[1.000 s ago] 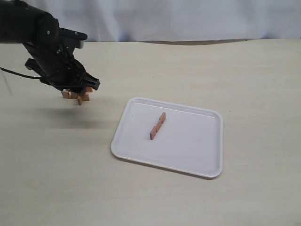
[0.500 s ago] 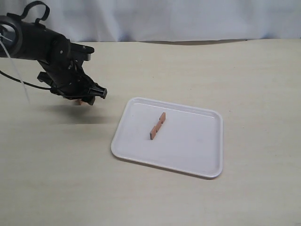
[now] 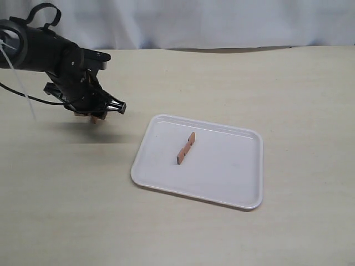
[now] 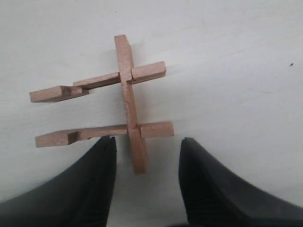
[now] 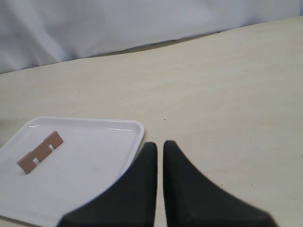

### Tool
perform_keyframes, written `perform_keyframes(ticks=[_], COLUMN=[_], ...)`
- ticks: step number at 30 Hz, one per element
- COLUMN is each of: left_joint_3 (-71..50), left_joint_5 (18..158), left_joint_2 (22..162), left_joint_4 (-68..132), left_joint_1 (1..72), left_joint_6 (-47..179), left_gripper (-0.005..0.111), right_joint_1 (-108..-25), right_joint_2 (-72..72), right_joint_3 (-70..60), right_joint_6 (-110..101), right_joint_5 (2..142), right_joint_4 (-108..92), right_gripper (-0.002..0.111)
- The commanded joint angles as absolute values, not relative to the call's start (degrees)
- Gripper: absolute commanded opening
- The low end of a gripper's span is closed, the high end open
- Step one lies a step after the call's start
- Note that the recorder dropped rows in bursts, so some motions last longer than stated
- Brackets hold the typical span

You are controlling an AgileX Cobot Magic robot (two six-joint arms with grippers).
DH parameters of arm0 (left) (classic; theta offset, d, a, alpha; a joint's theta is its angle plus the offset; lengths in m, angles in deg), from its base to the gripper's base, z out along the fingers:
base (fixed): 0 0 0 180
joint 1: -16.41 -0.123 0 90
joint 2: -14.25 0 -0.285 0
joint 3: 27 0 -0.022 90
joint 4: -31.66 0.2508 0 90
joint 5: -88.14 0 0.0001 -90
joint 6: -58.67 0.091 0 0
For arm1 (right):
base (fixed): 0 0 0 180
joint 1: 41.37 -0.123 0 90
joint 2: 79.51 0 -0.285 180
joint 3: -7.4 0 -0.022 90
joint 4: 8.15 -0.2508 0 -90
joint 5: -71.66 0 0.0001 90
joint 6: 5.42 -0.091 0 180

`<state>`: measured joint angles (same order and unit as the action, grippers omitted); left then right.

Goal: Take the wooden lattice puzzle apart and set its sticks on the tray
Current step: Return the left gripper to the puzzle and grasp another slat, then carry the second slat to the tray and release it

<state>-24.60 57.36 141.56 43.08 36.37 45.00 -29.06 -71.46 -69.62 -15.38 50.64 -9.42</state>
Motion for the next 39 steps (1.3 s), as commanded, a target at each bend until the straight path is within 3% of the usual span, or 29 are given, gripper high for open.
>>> perform_keyframes(ticks=[1, 11, 13, 17, 30, 39], left_joint_3=[-24.4, -24.4, -24.4, -24.4, -24.4, -24.4], left_joint_5=[56.8, 57.8, 58.6, 59.2, 56.0, 55.8], left_joint_2=[142.2, 144.0, 144.0, 144.0, 137.3, 132.2], left_joint_4=[43.1, 42.6, 42.6, 42.6, 42.5, 38.6], left_joint_1=[36.4, 36.4, 36.4, 36.4, 37.9, 47.8], left_joint_6=[44.2, 43.5, 43.2, 43.2, 45.4, 50.8], left_gripper=[0.040, 0.038, 0.029, 0.000, 0.000, 0.000], right_joint_1=[-28.9, -28.9, -28.9, -28.9, -28.9, -28.9], right_joint_2=[-71.7, -71.7, -71.7, -71.7, -71.7, -71.7], right_joint_3=[-69.8, -69.8, -69.8, -69.8, -69.8, -69.8], right_joint_6=[-15.1, -15.1, -15.1, -15.1, -15.1, -15.1], right_joint_5=[50.8, 50.8, 50.8, 50.8, 50.8, 50.8], right_joint_4=[-8.9, -8.9, -8.9, -8.9, -8.9, -8.9], right_gripper=[0.004, 0.004, 0.004, 0.004, 0.004, 0.004])
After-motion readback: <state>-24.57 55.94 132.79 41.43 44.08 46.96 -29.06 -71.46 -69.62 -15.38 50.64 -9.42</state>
